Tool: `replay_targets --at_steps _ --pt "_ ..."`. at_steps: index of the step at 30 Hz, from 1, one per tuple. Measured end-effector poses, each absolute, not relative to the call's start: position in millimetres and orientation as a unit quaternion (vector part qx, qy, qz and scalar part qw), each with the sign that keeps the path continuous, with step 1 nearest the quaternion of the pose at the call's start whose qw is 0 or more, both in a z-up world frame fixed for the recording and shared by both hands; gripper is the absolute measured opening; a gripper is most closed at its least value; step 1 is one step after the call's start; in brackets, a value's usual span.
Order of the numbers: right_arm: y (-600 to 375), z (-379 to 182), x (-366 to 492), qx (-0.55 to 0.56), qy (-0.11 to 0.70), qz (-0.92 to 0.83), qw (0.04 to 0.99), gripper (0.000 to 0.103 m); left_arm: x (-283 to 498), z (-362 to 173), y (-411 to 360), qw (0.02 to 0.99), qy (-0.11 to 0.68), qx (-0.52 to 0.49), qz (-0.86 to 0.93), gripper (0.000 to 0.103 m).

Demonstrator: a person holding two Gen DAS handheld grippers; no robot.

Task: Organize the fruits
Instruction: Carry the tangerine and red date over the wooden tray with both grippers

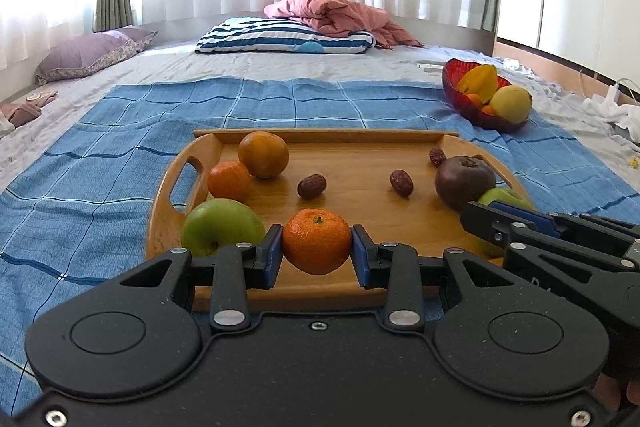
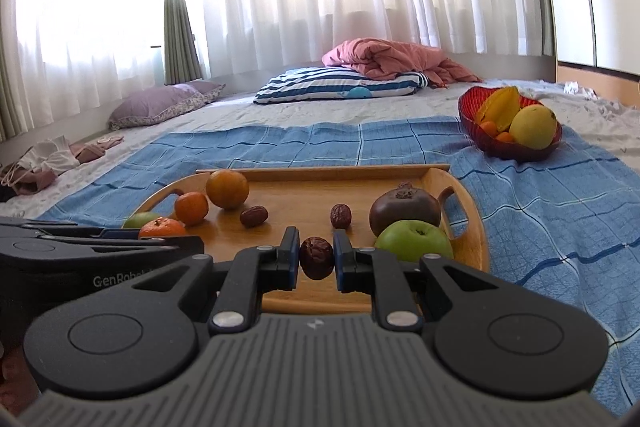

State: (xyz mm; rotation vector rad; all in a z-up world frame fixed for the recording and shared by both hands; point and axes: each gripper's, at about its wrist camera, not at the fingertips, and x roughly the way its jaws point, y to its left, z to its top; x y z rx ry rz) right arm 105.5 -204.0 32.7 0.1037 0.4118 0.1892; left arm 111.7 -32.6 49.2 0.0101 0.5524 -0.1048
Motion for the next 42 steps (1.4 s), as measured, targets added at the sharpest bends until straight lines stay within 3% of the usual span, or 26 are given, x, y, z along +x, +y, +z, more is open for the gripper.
replay_targets --at_steps 42 --pt "-208 34 199 0.128 0.296 0.101 0.941 0.022 180 33 -41 0.950 0.305 0.018 -0.060 0.034"
